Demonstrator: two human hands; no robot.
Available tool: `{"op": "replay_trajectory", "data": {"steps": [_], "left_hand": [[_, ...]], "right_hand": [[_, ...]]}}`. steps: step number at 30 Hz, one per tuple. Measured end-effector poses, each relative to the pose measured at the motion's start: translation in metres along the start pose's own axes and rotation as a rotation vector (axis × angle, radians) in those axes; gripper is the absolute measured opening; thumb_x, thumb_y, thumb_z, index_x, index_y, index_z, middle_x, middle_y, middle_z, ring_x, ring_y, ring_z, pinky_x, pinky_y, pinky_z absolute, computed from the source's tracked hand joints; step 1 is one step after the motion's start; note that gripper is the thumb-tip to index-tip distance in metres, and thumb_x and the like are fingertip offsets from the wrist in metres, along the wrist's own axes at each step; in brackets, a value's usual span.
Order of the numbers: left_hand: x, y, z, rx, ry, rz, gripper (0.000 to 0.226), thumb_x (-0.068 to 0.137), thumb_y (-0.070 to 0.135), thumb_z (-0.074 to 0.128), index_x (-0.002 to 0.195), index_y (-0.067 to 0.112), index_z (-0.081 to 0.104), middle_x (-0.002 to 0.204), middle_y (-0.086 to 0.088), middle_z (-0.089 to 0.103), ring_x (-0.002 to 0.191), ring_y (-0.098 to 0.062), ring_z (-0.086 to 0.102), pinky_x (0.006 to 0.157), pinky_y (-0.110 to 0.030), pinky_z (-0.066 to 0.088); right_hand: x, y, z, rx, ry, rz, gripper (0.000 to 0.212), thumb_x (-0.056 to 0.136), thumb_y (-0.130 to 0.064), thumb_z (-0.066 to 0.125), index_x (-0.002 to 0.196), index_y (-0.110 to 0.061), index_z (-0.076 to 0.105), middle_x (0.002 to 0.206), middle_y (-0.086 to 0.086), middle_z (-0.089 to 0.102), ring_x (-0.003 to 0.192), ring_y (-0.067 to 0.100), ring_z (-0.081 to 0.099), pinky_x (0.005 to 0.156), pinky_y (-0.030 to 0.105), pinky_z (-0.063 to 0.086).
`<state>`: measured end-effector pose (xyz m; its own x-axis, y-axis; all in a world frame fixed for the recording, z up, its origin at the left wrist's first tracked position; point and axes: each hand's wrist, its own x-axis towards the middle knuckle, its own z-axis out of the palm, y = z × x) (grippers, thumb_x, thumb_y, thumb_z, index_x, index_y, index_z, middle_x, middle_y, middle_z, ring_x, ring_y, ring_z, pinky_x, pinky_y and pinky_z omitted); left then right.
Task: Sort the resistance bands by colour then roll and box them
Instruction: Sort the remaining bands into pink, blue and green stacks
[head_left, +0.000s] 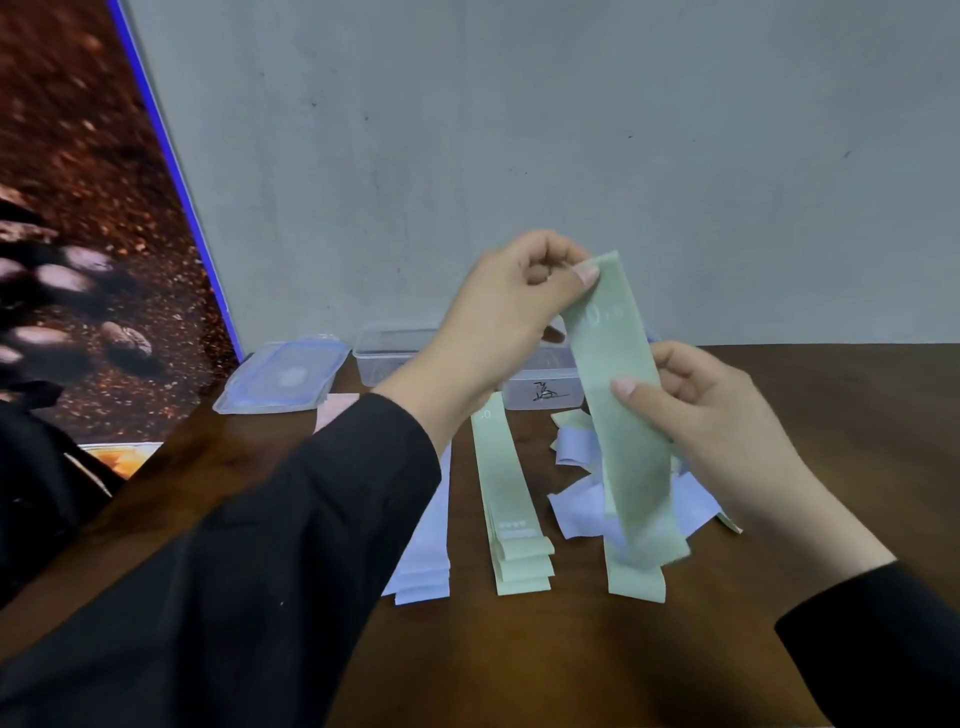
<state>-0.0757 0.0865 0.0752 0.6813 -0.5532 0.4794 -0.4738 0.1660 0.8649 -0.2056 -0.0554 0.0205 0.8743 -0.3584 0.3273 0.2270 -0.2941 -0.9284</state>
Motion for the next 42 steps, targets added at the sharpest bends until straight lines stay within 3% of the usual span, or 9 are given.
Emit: {"op": "replay_trajectory", "data": {"steps": [13, 22, 25, 27, 28, 30, 32, 38, 42], "left_hand": [[0.045, -0.023, -0.06, 0.368, 0.244, 0.019, 0.008, 0.092, 0.02, 0.067, 0.085, 0.018, 0.066, 0.073, 0.008, 0.056, 0.063, -0.005, 0.046, 0.059, -0.019, 0.037], [0.068, -0.114, -0.073, 0.557, 0.188, -0.221, 0.004, 0.093, 0.017, 0.068, 0.09, 0.015, 0.07, 0.068, 0.005, 0.052, 0.057, -0.01, 0.044, 0.051, -0.02, 0.036], [0.072, -0.146, -0.068, 0.592, 0.177, -0.264, 0.006, 0.093, 0.017, 0.068, 0.092, 0.013, 0.072, 0.066, 0.006, 0.052, 0.058, -0.011, 0.045, 0.052, -0.022, 0.037], [0.072, -0.171, -0.065, 0.607, 0.151, -0.314, 0.007, 0.093, 0.017, 0.068, 0.096, 0.011, 0.071, 0.071, 0.005, 0.056, 0.066, -0.016, 0.052, 0.057, -0.023, 0.043], [0.07, -0.185, -0.063, 0.616, 0.117, -0.348, 0.01, 0.094, 0.017, 0.068, 0.101, 0.011, 0.071, 0.079, 0.002, 0.062, 0.076, -0.018, 0.057, 0.066, -0.026, 0.05], [0.062, -0.21, -0.06, 0.695, 0.003, -0.418, 0.025, 0.093, 0.017, 0.069, 0.118, 0.013, 0.067, 0.109, -0.004, 0.067, 0.101, -0.023, 0.063, 0.089, -0.033, 0.054], [0.05, -0.227, -0.053, 0.856, -0.103, -0.413, 0.038, 0.093, 0.018, 0.068, 0.13, 0.017, 0.06, 0.128, -0.007, 0.059, 0.113, -0.027, 0.06, 0.097, -0.037, 0.051], [0.025, -0.239, -0.039, 1.093, -0.406, -0.319, 0.036, 0.095, 0.046, 0.061, 0.124, 0.026, 0.065, 0.126, -0.004, 0.055, 0.115, -0.027, 0.052, 0.098, -0.044, 0.046], [0.019, -0.223, -0.024, 1.218, -0.321, -0.192, 0.032, 0.098, 0.046, 0.055, 0.121, 0.026, 0.066, 0.12, -0.004, 0.059, 0.113, -0.029, 0.052, 0.093, -0.045, 0.043]], "right_hand": [[-0.023, 0.061, 0.08, 0.048, -0.15, 0.228, 0.019, 0.101, -0.022, 0.062, 0.116, -0.033, 0.065, 0.11, -0.019, 0.074, 0.103, 0.005, 0.071, 0.091, 0.031, 0.059], [-0.026, 0.101, 0.087, -0.628, -0.104, 0.202, 0.069, 0.101, -0.043, 0.056, 0.158, -0.046, 0.017, 0.088, -0.009, 0.067, 0.08, 0.008, 0.068, 0.065, 0.023, 0.054], [-0.026, 0.117, 0.091, -0.76, -0.071, 0.055, 0.055, 0.101, -0.046, 0.055, 0.153, -0.041, 0.036, 0.054, -0.009, 0.049, 0.053, -0.001, 0.057, 0.05, 0.012, 0.043], [-0.026, 0.137, 0.092, -0.849, 0.029, -0.147, 0.038, 0.098, -0.048, 0.054, 0.127, -0.029, 0.07, 0.06, -0.013, 0.058, 0.057, 0.001, 0.061, 0.057, 0.005, 0.042], [-0.028, 0.146, 0.093, -0.895, 0.06, -0.216, 0.041, 0.094, -0.051, 0.051, 0.113, -0.025, 0.077, 0.07, -0.012, 0.064, 0.064, 0.007, 0.064, 0.063, 0.014, 0.05], [-0.031, 0.16, 0.097, -0.985, 0.062, -0.226, 0.043, 0.093, -0.052, 0.045, 0.1, -0.027, 0.079, 0.081, -0.01, 0.062, 0.07, 0.017, 0.062, 0.064, 0.034, 0.054], [-0.033, 0.162, 0.1, -1.027, 0.062, -0.186, 0.044, 0.094, -0.054, 0.042, 0.097, -0.03, 0.079, 0.085, -0.009, 0.058, 0.073, 0.018, 0.058, 0.064, 0.037, 0.052], [-0.033, 0.157, 0.099, -0.976, 0.086, -0.157, 0.044, 0.095, -0.057, 0.041, 0.095, -0.032, 0.078, 0.096, -0.008, 0.053, 0.085, 0.017, 0.053, 0.07, 0.038, 0.05], [-0.034, 0.141, 0.091, -0.813, 0.122, -0.238, 0.037, 0.098, -0.047, 0.046, 0.117, -0.026, 0.07, 0.122, -0.007, 0.05, 0.109, 0.013, 0.049, 0.088, 0.032, 0.048]]}}
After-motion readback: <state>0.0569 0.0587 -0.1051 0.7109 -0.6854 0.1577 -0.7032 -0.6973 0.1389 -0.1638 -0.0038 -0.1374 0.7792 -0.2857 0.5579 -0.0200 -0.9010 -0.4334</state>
